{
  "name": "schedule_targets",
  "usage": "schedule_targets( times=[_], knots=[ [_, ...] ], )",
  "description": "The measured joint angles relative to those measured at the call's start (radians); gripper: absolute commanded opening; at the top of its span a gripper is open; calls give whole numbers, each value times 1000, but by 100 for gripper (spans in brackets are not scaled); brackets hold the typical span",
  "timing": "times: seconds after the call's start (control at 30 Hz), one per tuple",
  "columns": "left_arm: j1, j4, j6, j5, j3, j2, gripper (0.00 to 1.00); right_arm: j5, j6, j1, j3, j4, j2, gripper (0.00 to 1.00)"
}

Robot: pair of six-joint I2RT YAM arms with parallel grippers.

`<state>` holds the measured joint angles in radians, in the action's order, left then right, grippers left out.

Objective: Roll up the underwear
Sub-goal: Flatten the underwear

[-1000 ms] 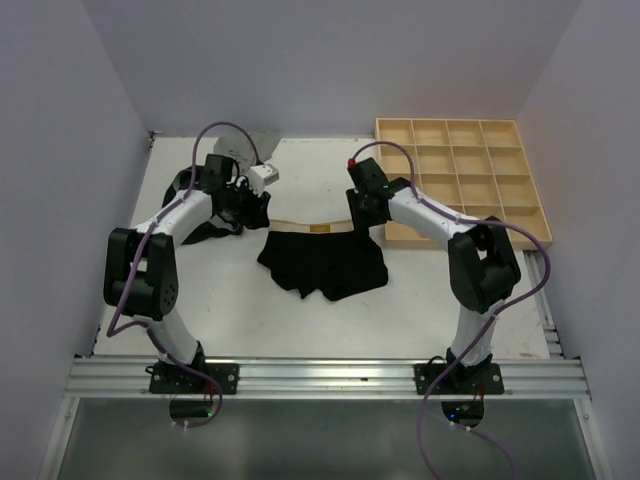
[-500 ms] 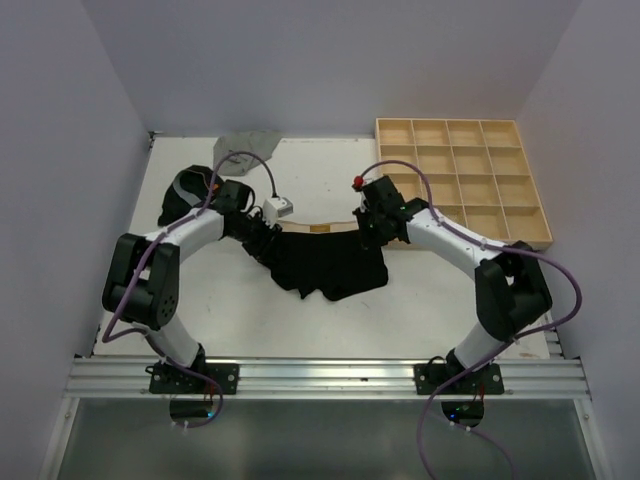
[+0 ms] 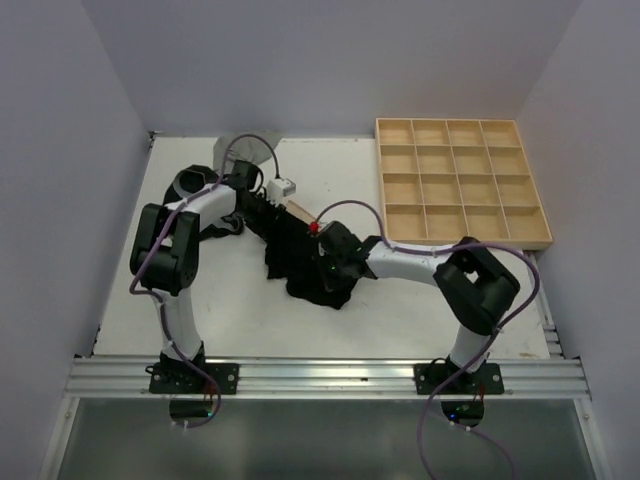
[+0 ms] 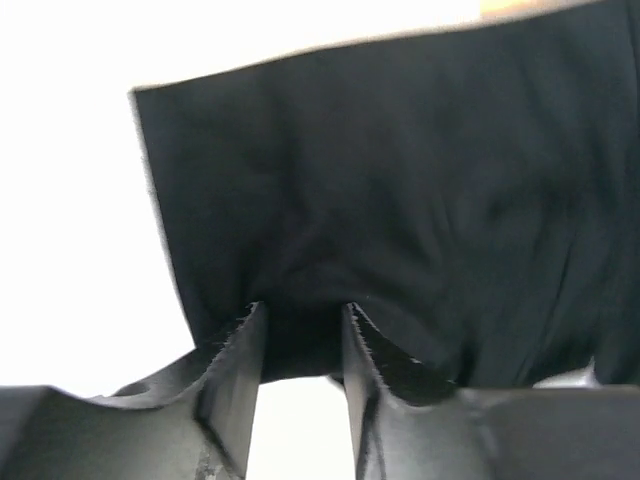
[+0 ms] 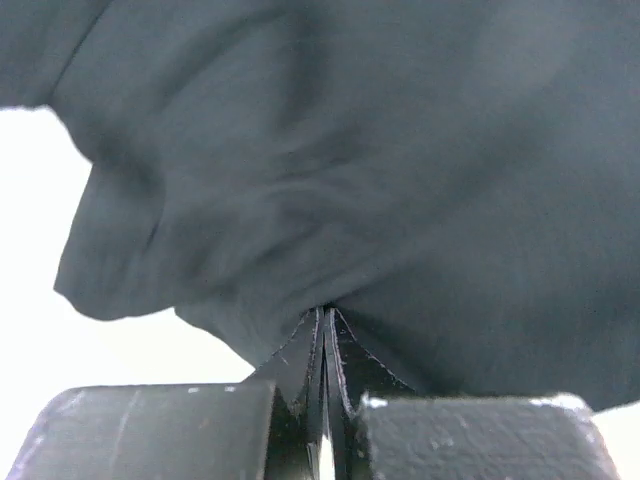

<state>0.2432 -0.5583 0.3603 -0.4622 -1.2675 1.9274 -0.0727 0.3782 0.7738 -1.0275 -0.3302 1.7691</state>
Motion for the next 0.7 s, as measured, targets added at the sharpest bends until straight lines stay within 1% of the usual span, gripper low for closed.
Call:
schedule_targets(
  times=[0.03,0.13,0.27,0.3,0.43,0.5,0.6,0.7],
  knots=[
    [0,-1,1,10,-41,26,45,-3,25,48,-5,26,9,0],
    [-4,-3,9,18,-113,54,49,-22,107,177,-12,95,32,0],
    [-31,8,11,18,-98,-19,50,-36,209,315,-11,110,31,0],
    [-46,13,14,19,-72,-60,50,-33,222,328,-10,101,21,3],
    [-116,17,18,20,27,-225,49,22,233,307,-5,34,-100,9],
    [-138,21,18,20,56,-258,47,58,222,281,-18,7,-169,10],
    [-142,23,16,8,87,-232,45,93,193,230,-69,-7,-200,7],
    [-138,23,6,-15,101,-153,44,119,157,164,-109,-3,-171,5]
  ],
)
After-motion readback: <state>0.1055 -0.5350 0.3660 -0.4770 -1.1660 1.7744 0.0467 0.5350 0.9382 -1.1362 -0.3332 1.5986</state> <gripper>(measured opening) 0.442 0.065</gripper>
